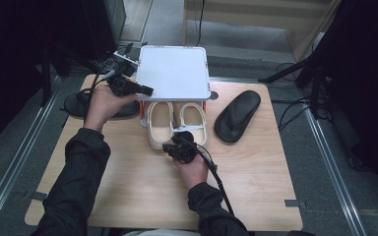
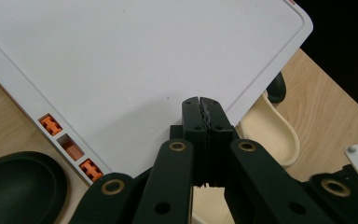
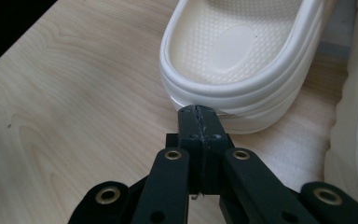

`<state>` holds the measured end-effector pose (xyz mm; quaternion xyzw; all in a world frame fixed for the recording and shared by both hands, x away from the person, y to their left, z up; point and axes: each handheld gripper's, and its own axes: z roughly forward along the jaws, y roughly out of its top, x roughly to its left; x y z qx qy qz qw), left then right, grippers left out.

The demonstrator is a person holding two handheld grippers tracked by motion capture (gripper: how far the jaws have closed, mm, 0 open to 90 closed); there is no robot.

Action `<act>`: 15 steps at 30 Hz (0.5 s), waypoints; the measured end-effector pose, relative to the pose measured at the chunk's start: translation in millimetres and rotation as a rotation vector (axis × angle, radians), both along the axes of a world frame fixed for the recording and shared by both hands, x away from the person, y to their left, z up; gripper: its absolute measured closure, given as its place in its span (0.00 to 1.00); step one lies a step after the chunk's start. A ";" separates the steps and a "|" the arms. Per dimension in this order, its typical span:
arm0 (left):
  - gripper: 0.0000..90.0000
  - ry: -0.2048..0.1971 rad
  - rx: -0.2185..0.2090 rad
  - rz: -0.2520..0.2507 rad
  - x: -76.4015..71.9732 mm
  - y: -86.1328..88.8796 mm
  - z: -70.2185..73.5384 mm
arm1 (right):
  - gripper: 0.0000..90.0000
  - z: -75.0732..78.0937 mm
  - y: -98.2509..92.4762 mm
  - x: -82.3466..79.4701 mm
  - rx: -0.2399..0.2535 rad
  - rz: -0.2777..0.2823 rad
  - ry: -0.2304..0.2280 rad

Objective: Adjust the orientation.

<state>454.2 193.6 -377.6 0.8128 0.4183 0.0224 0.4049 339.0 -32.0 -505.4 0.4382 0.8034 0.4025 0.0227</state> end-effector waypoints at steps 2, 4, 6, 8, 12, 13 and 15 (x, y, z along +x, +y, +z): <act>1.00 0.000 0.001 -0.002 0.0 0.0 0.0 | 1.00 -0.3 3.3 2.7 -0.012 -0.003 -0.013; 1.00 0.001 -0.004 0.001 0.2 0.6 -0.2 | 1.00 -1.0 6.3 6.3 -0.016 -0.004 -0.018; 1.00 0.004 -0.010 0.000 0.8 1.1 -0.6 | 1.00 -0.6 9.3 9.0 -0.014 -0.013 -0.020; 1.00 0.007 -0.011 -0.001 0.8 1.1 -0.6 | 1.00 -0.9 11.2 12.5 -0.019 -0.015 -0.025; 1.00 0.009 -0.013 0.001 1.1 1.4 -0.6 | 1.00 -0.2 15.1 18.9 -0.016 -0.018 -0.021; 1.00 0.010 -0.013 0.001 1.1 1.5 -0.7 | 1.00 0.2 16.7 20.2 -0.024 -0.027 -0.025; 1.00 0.008 -0.012 0.001 0.9 1.3 -0.6 | 1.00 -0.3 18.4 23.3 -0.031 -0.032 -0.033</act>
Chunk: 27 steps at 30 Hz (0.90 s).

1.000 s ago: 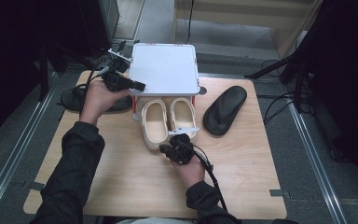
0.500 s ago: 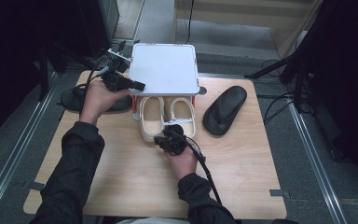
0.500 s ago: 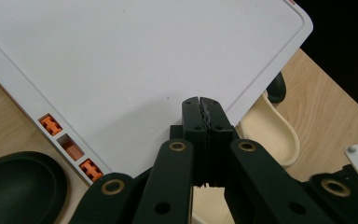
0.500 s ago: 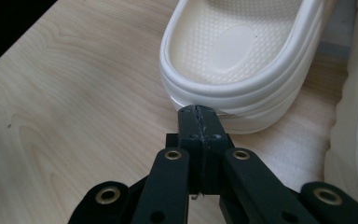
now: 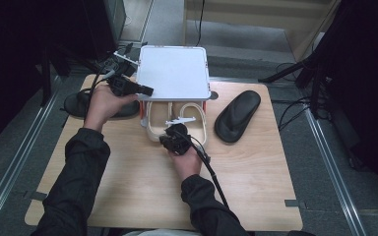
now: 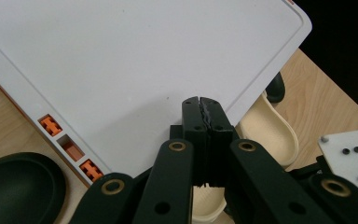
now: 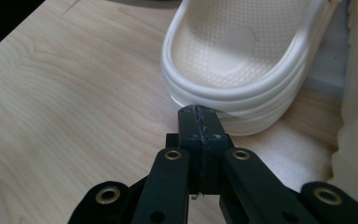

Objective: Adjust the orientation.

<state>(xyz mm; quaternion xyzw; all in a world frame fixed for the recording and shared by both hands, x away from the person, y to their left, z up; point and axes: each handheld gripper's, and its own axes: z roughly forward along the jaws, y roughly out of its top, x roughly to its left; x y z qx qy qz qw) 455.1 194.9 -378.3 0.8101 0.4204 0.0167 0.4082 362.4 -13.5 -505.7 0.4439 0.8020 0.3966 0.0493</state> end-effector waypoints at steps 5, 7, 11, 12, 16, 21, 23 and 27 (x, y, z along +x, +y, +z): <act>1.00 0.001 -0.002 0.002 -0.1 0.0 -0.2 | 1.00 0.1 4.1 7.9 0.001 -0.017 -0.004; 1.00 0.002 -0.004 0.001 0.2 0.4 -0.4 | 1.00 -0.7 5.9 10.6 -0.006 -0.024 -0.021; 1.00 0.003 -0.008 0.001 0.3 0.5 -0.6 | 1.00 -1.4 6.7 17.6 0.001 -0.036 -0.021; 1.00 0.004 -0.010 0.000 0.4 0.7 -0.9 | 1.00 -1.5 7.2 18.6 -0.007 -0.038 -0.029; 1.00 0.004 -0.008 0.003 0.2 0.4 -0.7 | 1.00 -0.3 7.9 25.8 -0.021 -0.062 -0.033; 1.00 0.007 -0.011 0.001 0.4 1.1 -0.8 | 1.00 -0.8 13.6 36.2 -0.028 -0.072 -0.041; 1.00 0.005 -0.010 0.004 0.2 0.7 -0.9 | 1.00 -1.0 16.2 38.8 -0.033 -0.074 -0.044; 1.00 0.008 -0.014 0.000 0.6 1.7 -1.1 | 1.00 -1.7 18.4 41.8 -0.030 -0.072 -0.040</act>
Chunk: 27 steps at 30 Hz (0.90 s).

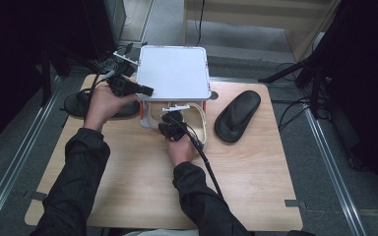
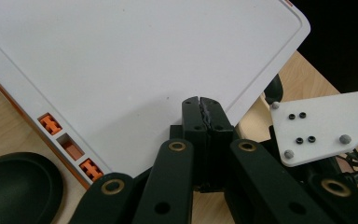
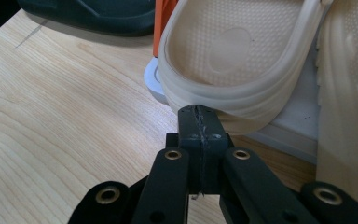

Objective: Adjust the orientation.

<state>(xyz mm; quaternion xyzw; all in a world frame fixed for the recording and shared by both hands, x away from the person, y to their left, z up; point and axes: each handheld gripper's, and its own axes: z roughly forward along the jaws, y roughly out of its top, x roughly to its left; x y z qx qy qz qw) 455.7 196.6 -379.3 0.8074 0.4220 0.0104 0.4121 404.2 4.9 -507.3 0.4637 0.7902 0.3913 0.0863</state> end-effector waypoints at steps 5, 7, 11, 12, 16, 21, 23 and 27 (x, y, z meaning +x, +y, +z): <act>1.00 0.002 -0.004 0.002 0.1 0.1 -0.2 | 1.00 5.0 -4.5 -6.2 0.013 0.015 0.022; 1.00 0.002 -0.004 0.003 0.1 0.2 -0.2 | 1.00 7.7 -8.2 -12.9 0.018 0.029 0.014; 1.00 0.006 -0.007 0.003 0.3 0.7 -0.2 | 1.00 13.1 -18.1 -27.1 0.053 0.045 0.012; 1.00 0.003 -0.004 0.006 0.1 0.4 -0.1 | 1.00 14.6 -20.2 -30.7 0.058 0.053 0.010; 1.00 0.004 -0.003 0.005 0.0 0.2 0.0 | 1.00 21.5 -30.4 -42.9 0.054 0.084 -0.001; 1.00 0.006 -0.006 0.005 0.2 0.5 -0.1 | 1.00 27.9 -44.9 -57.5 0.055 0.115 -0.004; 1.00 0.006 -0.006 0.008 0.1 0.6 -0.1 | 1.00 29.1 -51.6 -63.7 0.057 0.125 -0.002; 1.00 0.007 -0.008 0.011 0.0 0.7 -0.3 | 1.00 29.7 -62.5 -72.4 0.055 0.131 0.001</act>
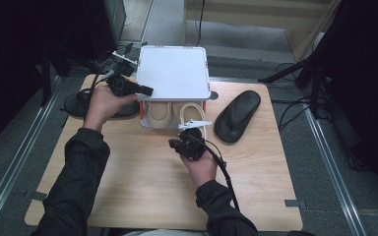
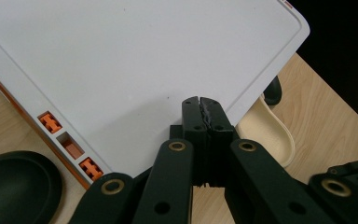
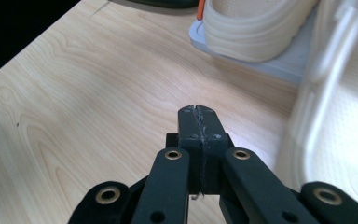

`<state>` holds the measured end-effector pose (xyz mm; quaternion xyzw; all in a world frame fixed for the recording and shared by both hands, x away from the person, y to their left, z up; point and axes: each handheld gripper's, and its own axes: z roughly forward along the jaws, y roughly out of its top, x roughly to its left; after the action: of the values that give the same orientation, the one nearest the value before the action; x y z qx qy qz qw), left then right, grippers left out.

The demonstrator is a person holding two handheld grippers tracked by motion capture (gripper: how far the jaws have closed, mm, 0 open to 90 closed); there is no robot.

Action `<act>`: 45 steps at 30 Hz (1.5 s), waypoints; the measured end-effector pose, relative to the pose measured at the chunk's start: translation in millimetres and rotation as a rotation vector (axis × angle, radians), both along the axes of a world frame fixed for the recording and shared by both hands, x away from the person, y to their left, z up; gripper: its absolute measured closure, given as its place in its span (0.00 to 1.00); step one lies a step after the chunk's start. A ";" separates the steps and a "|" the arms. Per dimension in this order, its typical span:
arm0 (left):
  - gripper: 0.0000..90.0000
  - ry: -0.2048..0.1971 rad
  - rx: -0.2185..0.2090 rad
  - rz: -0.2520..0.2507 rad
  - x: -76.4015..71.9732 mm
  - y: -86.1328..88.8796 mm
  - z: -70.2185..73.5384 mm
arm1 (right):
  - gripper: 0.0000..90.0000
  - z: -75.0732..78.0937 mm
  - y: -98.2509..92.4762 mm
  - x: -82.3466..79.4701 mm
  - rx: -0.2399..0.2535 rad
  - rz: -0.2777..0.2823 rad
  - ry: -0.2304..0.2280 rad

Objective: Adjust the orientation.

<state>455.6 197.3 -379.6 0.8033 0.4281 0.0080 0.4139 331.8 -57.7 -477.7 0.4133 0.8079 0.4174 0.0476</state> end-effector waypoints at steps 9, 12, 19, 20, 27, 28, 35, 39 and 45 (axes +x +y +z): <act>1.00 0.003 -0.004 -0.001 0.2 0.1 -0.2 | 1.00 -5.6 -28.1 -16.3 0.005 -0.016 0.012; 1.00 0.000 -0.003 0.000 0.1 0.4 -0.3 | 1.00 -9.5 -35.2 -19.1 0.002 -0.022 0.021; 1.00 0.001 -0.004 0.002 0.0 0.1 -0.3 | 1.00 -14.8 -57.0 -27.2 0.001 -0.037 0.026; 1.00 0.001 -0.003 0.001 0.0 0.0 -0.2 | 1.00 -15.0 -59.8 -27.5 0.003 -0.042 0.023; 1.00 0.003 -0.008 0.001 0.2 0.3 -0.4 | 1.00 -16.5 -73.2 -28.2 -0.020 -0.052 0.001; 1.00 0.002 -0.006 -0.001 0.2 0.5 -0.3 | 1.00 -18.1 -75.2 -26.8 -0.017 -0.057 0.009; 1.00 0.003 -0.009 0.000 0.2 0.5 -0.5 | 1.00 -24.9 -80.3 -18.9 -0.047 -0.079 0.026; 1.00 0.001 -0.007 0.001 0.2 0.8 -0.6 | 1.00 -26.2 -78.7 -12.1 -0.055 -0.087 0.038; 1.00 0.000 -0.008 0.001 0.1 0.7 -0.7 | 1.00 -23.4 -73.5 -1.6 -0.068 -0.086 0.038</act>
<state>455.8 198.0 -380.3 0.8013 0.4287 0.0066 0.4172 330.2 -131.1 -501.1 0.4537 0.8037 0.3796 0.0642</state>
